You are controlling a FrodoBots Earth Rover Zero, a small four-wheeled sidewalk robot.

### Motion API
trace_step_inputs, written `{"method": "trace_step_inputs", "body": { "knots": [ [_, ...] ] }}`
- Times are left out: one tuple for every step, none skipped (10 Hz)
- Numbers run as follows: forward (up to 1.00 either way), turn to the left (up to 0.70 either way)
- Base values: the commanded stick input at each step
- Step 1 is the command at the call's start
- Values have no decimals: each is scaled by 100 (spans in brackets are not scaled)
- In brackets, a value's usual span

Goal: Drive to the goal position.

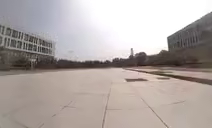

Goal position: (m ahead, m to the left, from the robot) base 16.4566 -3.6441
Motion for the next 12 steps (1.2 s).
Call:
{"method": "trace_step_inputs", "body": {
  "knots": [
    [70, 0],
    [70, 0],
    [70, 0],
    [70, 0],
    [70, 0],
    [70, 0],
    [70, 0],
    [70, 0],
    [70, 0],
    [70, 0],
    [70, 0],
    [70, 0]
  ]
}}
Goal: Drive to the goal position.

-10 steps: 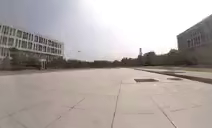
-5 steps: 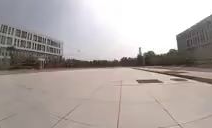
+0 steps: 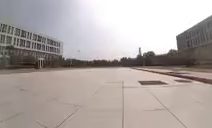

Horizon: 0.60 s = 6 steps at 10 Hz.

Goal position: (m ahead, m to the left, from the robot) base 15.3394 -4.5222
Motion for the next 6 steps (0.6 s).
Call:
{"method": "trace_step_inputs", "body": {
  "knots": [
    [70, 0],
    [70, 0],
    [70, 0],
    [70, 0],
    [70, 0],
    [70, 0]
  ]
}}
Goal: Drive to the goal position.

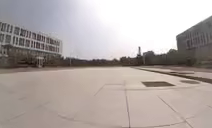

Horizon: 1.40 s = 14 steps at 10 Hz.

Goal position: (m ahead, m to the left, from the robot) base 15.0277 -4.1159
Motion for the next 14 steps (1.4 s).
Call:
{"method": "trace_step_inputs", "body": {
  "knots": [
    [70, 0],
    [70, 0],
    [70, 0],
    [70, 0],
    [70, 0],
    [70, 0],
    [70, 0],
    [70, 0],
    [70, 0],
    [70, 0],
    [70, 0],
    [70, 0],
    [70, 0],
    [70, 0]
  ]
}}
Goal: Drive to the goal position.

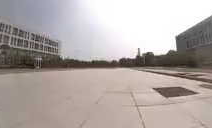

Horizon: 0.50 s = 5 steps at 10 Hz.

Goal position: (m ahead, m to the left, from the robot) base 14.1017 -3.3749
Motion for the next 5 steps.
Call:
{"method": "trace_step_inputs", "body": {
  "knots": [
    [70, 0],
    [70, 0],
    [70, 0],
    [70, 0],
    [70, 0]
  ]
}}
